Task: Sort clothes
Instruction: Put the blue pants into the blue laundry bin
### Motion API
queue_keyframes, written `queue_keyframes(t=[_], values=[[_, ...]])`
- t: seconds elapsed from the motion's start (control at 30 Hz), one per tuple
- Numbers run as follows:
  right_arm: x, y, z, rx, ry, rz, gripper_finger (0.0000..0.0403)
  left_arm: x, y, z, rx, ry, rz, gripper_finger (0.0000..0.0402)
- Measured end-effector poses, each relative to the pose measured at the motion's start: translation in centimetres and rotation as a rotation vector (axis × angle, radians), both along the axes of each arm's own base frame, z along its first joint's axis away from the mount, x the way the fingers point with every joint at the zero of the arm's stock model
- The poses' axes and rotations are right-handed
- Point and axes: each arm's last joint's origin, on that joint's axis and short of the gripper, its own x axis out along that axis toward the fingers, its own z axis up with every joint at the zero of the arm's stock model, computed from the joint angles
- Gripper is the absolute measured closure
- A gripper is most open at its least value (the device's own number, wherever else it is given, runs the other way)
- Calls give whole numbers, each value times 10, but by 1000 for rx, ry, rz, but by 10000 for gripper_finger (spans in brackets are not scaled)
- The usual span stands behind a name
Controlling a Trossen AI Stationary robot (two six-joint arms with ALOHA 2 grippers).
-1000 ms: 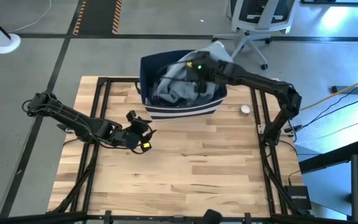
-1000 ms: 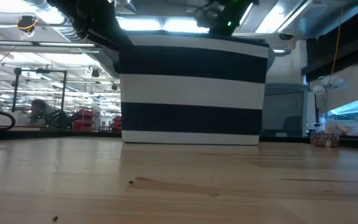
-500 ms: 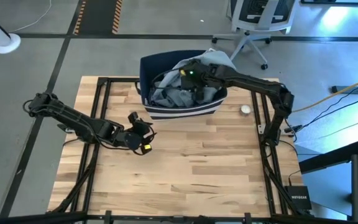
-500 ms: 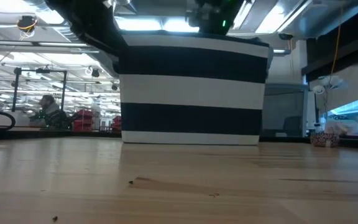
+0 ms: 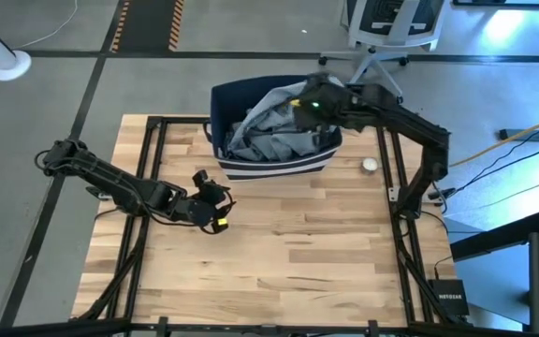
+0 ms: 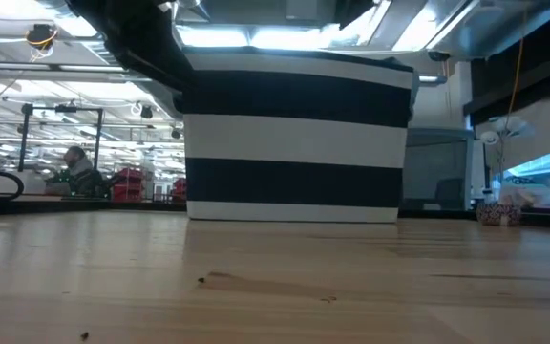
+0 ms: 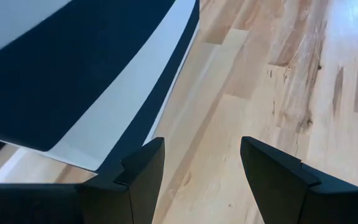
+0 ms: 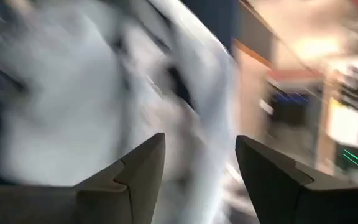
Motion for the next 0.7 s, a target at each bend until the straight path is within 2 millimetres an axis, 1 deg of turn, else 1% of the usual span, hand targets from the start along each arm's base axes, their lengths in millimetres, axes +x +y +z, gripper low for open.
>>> queue_keyframes(t=[0.07,0.17,0.27,0.37,0.43,0.47,0.63,0.7], values=[[-11,0,5,-105,50,-88,187,0,0,0,-5,-4,4,194],[-26,-13,3,-181,142,-245,187,0,0,0,-6,-4,5,194],[-37,-35,-9,-155,218,-363,187,0,0,0,-8,-6,7,194],[-40,-55,-28,-118,273,-421,187,0,0,0,-12,-9,9,194],[-34,-64,-38,-71,240,-401,187,0,0,0,-11,-9,9,194],[-28,-66,-42,-41,194,-372,187,0,0,0,-9,-8,9,194],[7,-70,-61,94,-53,-168,187,0,1,0,19,8,-7,194],[21,-72,-71,143,-126,-100,187,0,1,0,20,9,-8,194]])
